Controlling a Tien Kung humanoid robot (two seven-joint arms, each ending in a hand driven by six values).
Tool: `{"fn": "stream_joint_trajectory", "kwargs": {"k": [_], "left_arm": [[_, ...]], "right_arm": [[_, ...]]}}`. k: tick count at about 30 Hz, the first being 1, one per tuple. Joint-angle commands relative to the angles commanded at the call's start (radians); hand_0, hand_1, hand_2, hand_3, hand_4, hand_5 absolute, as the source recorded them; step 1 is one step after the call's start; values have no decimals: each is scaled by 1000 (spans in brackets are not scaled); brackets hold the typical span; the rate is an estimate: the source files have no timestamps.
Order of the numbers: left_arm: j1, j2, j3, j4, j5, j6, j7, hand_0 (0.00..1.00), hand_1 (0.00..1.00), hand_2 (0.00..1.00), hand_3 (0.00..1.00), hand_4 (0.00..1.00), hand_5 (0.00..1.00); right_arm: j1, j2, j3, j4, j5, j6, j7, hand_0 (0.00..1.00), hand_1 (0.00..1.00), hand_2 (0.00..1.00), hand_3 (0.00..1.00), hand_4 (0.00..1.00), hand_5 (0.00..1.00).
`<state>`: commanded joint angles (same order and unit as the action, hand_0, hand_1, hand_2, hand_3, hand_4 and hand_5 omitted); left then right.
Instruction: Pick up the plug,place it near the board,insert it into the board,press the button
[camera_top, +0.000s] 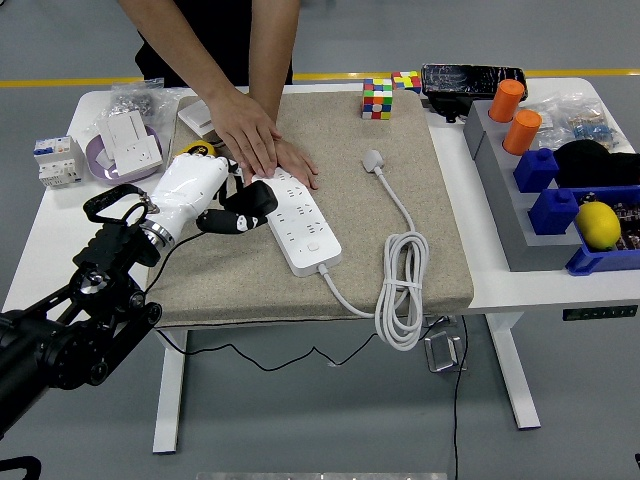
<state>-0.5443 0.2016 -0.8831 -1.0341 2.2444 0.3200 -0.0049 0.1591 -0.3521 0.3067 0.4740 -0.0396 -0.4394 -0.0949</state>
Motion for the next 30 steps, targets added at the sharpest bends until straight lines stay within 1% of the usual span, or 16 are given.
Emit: {"fn": "stream_joint_trajectory", "kwargs": {"k": [3, 6, 10, 15, 19, 24, 30], "left_arm": [[-30, -8, 43, 4, 2, 2, -2, 437, 282, 261, 249, 409, 323], [-61, -28, 83, 40, 5, 9, -9, 437, 282, 261, 249, 420, 330], [-94, -58, 114, 119, 8, 24, -26, 437, 282, 261, 249, 420, 330], [-121, -91, 110, 221, 15, 43, -39, 437, 285, 260, 249, 429, 333], [-136, -101, 109, 274, 23, 51, -44, 436, 287, 260, 249, 432, 335], [-146, -107, 111, 304, 24, 54, -47, 435, 297, 261, 250, 434, 336], [-155, -120, 105, 350, 24, 53, -53, 437, 300, 262, 250, 432, 333]], "right_arm": [[5, -2, -6, 1, 1, 0, 0, 897, 839, 795, 809, 998, 962], [9, -3, -12, 2, 1, 0, 0, 897, 839, 795, 809, 998, 963], [12, -6, -19, 3, 2, 0, -1, 897, 839, 795, 809, 998, 963], [10, -8, -28, 3, 5, 0, -2, 897, 839, 795, 808, 998, 966], [9, -10, -31, 4, 4, 0, -2, 897, 840, 795, 808, 998, 966], [12, -11, -31, 4, 3, 0, -2, 897, 840, 795, 809, 998, 968], [15, -11, -30, 5, 2, 0, -2, 897, 840, 795, 808, 998, 968]]}}
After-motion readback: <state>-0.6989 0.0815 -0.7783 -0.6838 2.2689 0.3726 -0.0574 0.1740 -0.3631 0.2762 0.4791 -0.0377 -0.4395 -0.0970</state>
